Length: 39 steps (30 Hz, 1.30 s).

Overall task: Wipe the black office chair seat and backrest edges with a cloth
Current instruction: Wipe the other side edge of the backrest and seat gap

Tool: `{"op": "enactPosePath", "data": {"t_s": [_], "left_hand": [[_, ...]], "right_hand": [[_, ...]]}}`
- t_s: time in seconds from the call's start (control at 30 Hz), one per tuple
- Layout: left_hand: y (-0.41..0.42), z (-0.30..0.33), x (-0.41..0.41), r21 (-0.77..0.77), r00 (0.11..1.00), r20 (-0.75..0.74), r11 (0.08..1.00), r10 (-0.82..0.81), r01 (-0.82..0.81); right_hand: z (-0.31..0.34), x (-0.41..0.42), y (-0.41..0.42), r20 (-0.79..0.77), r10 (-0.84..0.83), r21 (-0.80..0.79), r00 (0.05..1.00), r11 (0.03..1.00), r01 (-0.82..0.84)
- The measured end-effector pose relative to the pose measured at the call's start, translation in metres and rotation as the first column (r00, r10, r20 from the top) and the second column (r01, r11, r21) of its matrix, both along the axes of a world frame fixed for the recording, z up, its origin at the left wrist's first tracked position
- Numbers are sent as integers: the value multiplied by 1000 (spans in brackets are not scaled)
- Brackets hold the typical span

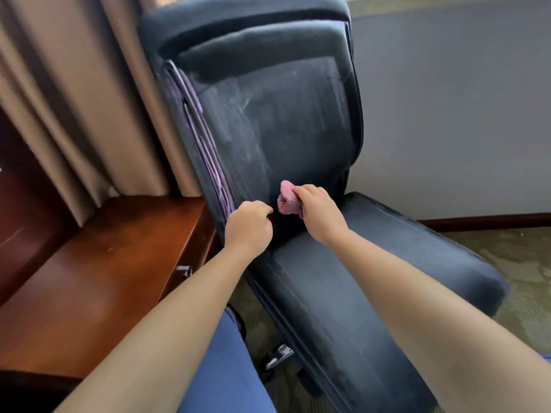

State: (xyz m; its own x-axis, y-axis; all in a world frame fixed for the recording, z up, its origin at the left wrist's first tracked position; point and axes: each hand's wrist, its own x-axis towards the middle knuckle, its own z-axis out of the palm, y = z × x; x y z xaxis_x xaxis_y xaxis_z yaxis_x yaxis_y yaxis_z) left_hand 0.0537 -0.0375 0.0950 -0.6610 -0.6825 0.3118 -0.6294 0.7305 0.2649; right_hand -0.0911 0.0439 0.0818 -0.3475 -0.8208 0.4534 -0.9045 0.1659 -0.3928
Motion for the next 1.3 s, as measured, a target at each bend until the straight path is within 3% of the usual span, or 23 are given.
{"op": "enactPosePath", "data": {"t_s": [0.2,0.4,0.5,0.57,0.7,0.8,1.07,1.3], "left_hand": [[-11,39,23,-124,996,-89,992,2,-13],[-55,81,45,-201,894,-438,958,98,-203],[-76,110,49,-25,800,-549,952,242,-305],[-89,125,49,136,759,-572,948,312,-288],[-114,145,45,390,721,-614,918,322,-77],[-123,154,37,542,677,-650,835,343,97],[-116,153,36,572,625,-671,815,397,96],[-86,145,68,550,524,-700,834,485,-37]], "right_hand": [[40,25,-17,-40,41,-40,998,998,-42],[84,31,-48,-80,55,-111,995,992,-64],[108,37,-63,-90,63,-136,994,988,-75],[122,41,-73,-100,68,-161,993,983,-84],[142,44,-88,-125,61,-205,990,975,-86],[147,43,-93,-119,43,-217,992,974,-69],[160,47,-88,-102,-7,-228,995,973,-17],[181,79,-57,-119,2,-251,993,967,-33]]}}
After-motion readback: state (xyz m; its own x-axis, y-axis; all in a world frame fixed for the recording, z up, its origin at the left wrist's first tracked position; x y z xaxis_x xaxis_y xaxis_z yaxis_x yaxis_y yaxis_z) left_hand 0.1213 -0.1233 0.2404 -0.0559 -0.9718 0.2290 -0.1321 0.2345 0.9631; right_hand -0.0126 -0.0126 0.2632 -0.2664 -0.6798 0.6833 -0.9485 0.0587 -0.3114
